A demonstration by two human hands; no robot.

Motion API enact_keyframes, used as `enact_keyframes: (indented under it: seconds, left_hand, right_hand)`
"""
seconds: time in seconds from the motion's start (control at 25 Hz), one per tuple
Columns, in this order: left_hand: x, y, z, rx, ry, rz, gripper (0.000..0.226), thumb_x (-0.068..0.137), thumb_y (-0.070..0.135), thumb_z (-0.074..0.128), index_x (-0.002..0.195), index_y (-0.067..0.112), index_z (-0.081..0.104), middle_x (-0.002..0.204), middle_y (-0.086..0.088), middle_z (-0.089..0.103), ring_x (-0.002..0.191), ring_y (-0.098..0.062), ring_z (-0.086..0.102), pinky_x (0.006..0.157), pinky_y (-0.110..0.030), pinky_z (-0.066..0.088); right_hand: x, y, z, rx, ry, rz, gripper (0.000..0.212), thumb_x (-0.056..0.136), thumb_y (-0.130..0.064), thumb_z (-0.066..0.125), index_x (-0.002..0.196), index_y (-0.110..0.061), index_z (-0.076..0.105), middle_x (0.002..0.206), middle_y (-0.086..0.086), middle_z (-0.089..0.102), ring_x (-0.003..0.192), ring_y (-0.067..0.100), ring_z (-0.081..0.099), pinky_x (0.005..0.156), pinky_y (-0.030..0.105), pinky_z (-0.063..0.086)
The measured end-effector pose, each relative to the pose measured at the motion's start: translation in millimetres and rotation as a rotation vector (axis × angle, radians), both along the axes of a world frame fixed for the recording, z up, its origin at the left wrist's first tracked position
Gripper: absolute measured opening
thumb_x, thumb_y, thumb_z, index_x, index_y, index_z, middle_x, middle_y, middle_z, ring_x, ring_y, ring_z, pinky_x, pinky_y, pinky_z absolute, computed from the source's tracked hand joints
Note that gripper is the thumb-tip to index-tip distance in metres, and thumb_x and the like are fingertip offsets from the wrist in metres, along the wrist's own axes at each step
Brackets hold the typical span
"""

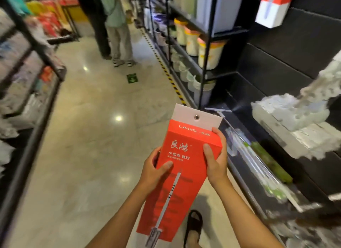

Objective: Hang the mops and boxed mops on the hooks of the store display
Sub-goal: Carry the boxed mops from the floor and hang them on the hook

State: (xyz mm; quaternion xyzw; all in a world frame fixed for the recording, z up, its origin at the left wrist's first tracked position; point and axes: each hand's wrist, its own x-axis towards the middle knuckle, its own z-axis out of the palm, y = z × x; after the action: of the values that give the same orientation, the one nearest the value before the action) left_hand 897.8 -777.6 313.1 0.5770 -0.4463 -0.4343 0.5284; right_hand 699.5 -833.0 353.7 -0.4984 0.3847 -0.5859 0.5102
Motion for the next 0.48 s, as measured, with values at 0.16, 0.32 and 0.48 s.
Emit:
enact_keyframes:
  seconds: [0.16,0.32,0.48]
  left_hand:
    - [47,-62,6,0.027,-0.059,0.14,0.073,0.067,0.06,0.081,0.129,0.027,0.062,0.119,0.015,0.076,0.107,-0.008,0.074,0.085,-0.019,0.057]
    - [101,-109,15,0.033,-0.078,0.292,0.063,0.071,0.049,0.078,0.129,0.027,0.063,0.118,0.013,0.077,0.107,-0.01,0.074,0.086,-0.021,0.057]
    - [158,-152,22,-0.002,-0.101,0.423,0.069,0.071,0.047,0.079,0.133,0.025,0.061,0.119,0.014,0.076,0.109,-0.009,0.074,0.087,-0.02,0.056]
  right_hand:
    - [56,-89,-11,0.007,-0.047,0.103,0.072,0.082,-0.05,0.071,0.142,-0.022,0.042,0.133,0.005,0.059,0.112,0.016,0.067,0.085,0.026,0.057]
    - [125,-163,-6,-0.008,-0.06,0.273,0.076,0.084,-0.04,0.065,0.144,-0.002,0.038,0.124,-0.015,0.063,0.107,0.001,0.066,0.085,0.017,0.054]
    - [194,-226,1,-0.049,-0.084,0.414,0.076,0.085,-0.039,0.064,0.147,-0.005,0.035,0.127,0.008,0.059,0.105,0.008,0.068,0.082,0.022,0.057]
